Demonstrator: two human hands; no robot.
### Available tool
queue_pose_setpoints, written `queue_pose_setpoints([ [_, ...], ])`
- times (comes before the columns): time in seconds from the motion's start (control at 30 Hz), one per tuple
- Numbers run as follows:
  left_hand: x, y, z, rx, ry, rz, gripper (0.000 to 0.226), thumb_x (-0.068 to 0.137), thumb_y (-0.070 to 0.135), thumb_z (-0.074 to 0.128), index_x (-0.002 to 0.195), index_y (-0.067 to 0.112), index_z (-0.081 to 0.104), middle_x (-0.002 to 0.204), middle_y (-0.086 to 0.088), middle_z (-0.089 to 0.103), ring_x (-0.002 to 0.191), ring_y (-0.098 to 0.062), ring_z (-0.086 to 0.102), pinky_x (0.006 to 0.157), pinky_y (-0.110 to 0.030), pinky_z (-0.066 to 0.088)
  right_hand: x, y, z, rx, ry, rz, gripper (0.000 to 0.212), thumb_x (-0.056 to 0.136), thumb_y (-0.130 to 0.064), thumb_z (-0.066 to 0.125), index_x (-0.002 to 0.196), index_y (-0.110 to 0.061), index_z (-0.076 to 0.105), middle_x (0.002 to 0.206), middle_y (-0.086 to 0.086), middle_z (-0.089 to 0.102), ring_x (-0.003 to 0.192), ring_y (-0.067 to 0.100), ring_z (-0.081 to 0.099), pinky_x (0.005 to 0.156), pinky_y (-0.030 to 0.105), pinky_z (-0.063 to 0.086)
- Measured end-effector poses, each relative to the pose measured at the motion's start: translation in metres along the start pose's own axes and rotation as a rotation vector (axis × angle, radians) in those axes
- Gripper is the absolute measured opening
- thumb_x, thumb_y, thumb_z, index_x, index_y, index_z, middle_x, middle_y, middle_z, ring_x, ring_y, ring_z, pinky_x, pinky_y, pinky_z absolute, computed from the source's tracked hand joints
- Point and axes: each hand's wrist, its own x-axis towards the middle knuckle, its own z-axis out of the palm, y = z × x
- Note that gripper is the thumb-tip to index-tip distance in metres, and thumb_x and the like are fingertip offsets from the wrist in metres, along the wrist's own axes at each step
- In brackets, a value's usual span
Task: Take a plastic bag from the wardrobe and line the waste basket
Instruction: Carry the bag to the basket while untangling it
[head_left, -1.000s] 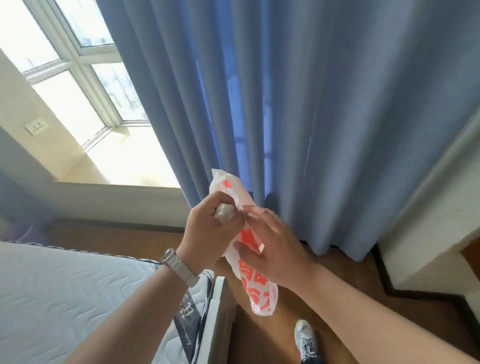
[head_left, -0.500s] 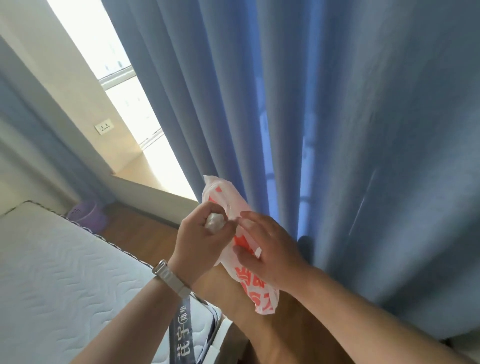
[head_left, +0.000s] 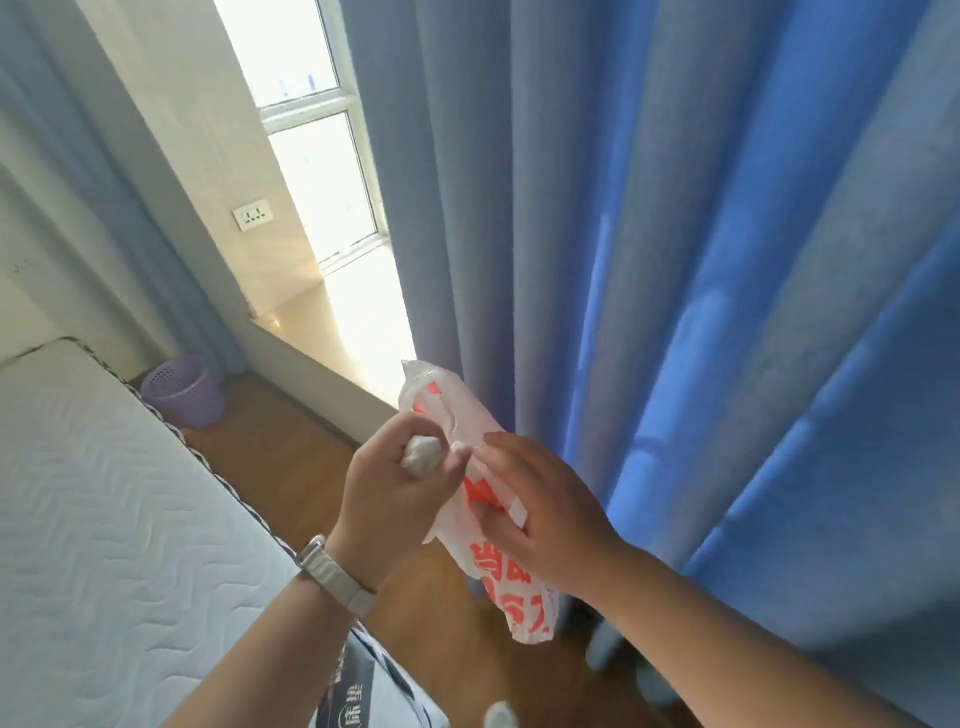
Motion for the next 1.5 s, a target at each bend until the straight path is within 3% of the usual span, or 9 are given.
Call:
queue_pose_setpoints([
  [0.13,0.043,-0.04,-0.035,0.007,0.084,-0.04,0.02,0.077,0.036,0.073,0.077,0.019,0.062,0.076,0.009,0.064,0.065,-0.012,0.063,0.054,-0.021,0.053,0.071,0.001,0.026,0.0,-0.011,-0.076,0.046,0.094,-0.054,0.053,0.134,-0.032,0.047,0.135,-0.015,0.053,0.118,0.005,0.052,0.094,0.009,0.03],
  [0.3,0.072,-0.069,-0.076,0.029,0.151,-0.126,0.018,0.082,0.003,0.073,0.075,0.013,0.061,0.069,0.02,0.064,0.064,-0.003,0.064,0.051,-0.01,0.048,0.139,-0.01,0.07,0.094,0.023,-0.223,0.044,0.098,-0.05,0.05,0.133,-0.024,0.055,0.136,-0.009,0.057,0.12,0.011,0.056,0.097,0.02,0.045],
  [0.5,0.096,-0.106,-0.127,0.15,0.332,-0.187,0.022,0.072,0.043,0.069,0.074,0.022,0.062,0.07,0.004,0.062,0.064,-0.006,0.059,0.056,-0.014,0.048,0.208,-0.025,0.12,0.151,-0.074,-0.394,0.044,0.097,-0.042,0.051,0.134,-0.019,0.051,0.136,0.0,0.057,0.122,0.02,0.055,0.097,0.033,0.051],
  [0.67,0.118,-0.131,-0.153,0.199,0.407,-0.245,0.015,0.078,0.022,0.074,0.078,0.015,0.061,0.074,0.004,0.063,0.069,0.001,0.061,0.058,-0.005,0.044,0.258,-0.029,0.158,0.18,-0.154,-0.462,0.044,0.096,-0.039,0.052,0.133,-0.017,0.056,0.135,0.001,0.057,0.119,0.018,0.053,0.096,0.026,0.044],
  [0.83,0.161,-0.17,-0.177,0.326,0.522,-0.277,0.014,0.076,0.029,0.069,0.073,0.029,0.056,0.071,0.009,0.062,0.07,-0.002,0.06,0.061,-0.005,0.043,0.327,-0.025,0.2,0.274,-0.225,-0.587,0.042,0.094,-0.035,0.058,0.13,-0.015,0.058,0.134,0.001,0.057,0.117,0.02,0.056,0.096,0.031,0.049],
  [1.03,0.232,-0.218,-0.196,0.324,0.593,-0.348,0.022,0.073,0.042,0.07,0.073,0.023,0.058,0.069,0.005,0.061,0.063,-0.01,0.057,0.061,-0.018,0.047,0.424,-0.01,0.235,0.377,-0.226,-0.658,0.039,0.09,-0.029,0.066,0.125,-0.013,0.06,0.13,-0.001,0.059,0.115,0.016,0.056,0.098,0.025,0.046],
  [1.13,0.276,-0.235,-0.199,0.337,0.585,-0.36,0.019,0.076,0.032,0.074,0.073,0.021,0.058,0.07,0.001,0.061,0.064,-0.012,0.057,0.061,-0.023,0.048,0.471,0.005,0.246,0.405,-0.232,-0.667,0.039,0.09,-0.029,0.066,0.126,-0.013,0.06,0.131,0.0,0.059,0.116,0.016,0.055,0.098,0.027,0.047],
  [1.27,0.319,-0.25,-0.203,0.348,0.611,-0.357,0.018,0.076,0.025,0.073,0.073,0.016,0.058,0.066,0.008,0.058,0.061,-0.003,0.054,0.059,-0.015,0.045,0.518,0.017,0.258,0.434,-0.235,-0.653,0.041,0.092,-0.031,0.062,0.129,-0.014,0.059,0.132,0.001,0.058,0.119,0.017,0.054,0.097,0.032,0.049],
  [1.5,0.358,-0.276,-0.228,0.351,0.674,-0.337,0.027,0.074,0.039,0.072,0.074,0.016,0.058,0.06,0.017,0.055,0.056,-0.003,0.051,0.056,-0.014,0.042,0.57,0.016,0.284,0.502,-0.222,-0.65,0.043,0.094,-0.034,0.059,0.131,-0.012,0.058,0.133,0.004,0.058,0.123,0.021,0.054,0.096,0.041,0.05],
])
